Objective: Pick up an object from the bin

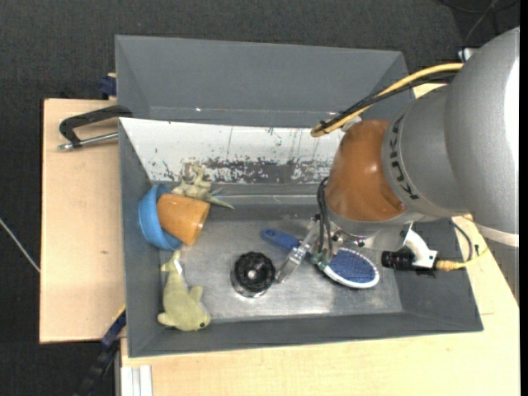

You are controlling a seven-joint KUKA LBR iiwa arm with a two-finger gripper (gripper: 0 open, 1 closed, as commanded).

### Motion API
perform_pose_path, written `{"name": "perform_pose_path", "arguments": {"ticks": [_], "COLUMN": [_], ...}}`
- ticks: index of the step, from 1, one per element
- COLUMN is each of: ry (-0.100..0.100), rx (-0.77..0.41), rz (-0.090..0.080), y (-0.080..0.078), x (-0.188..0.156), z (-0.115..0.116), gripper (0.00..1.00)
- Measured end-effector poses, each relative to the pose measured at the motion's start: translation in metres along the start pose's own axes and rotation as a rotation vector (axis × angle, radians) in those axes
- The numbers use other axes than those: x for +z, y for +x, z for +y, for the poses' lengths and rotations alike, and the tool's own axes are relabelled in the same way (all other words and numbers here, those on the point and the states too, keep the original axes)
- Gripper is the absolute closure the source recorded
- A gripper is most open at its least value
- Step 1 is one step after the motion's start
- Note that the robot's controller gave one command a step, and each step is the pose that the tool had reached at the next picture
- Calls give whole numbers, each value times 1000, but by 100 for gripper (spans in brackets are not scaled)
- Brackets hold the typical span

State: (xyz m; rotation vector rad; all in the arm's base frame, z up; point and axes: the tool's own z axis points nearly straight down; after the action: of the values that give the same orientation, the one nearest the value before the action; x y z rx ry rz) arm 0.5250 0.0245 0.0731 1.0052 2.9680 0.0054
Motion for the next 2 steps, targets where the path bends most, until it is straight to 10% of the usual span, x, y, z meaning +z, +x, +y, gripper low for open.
{"name": "perform_pose_path", "arguments": {"ticks": [1,2], "ry": [2,1], "rx": [-1,-1], "rz": [3,-1], "y": [-1,-2], "x": [-2,-2], "z": [1,2], "gripper": [0,100]}}
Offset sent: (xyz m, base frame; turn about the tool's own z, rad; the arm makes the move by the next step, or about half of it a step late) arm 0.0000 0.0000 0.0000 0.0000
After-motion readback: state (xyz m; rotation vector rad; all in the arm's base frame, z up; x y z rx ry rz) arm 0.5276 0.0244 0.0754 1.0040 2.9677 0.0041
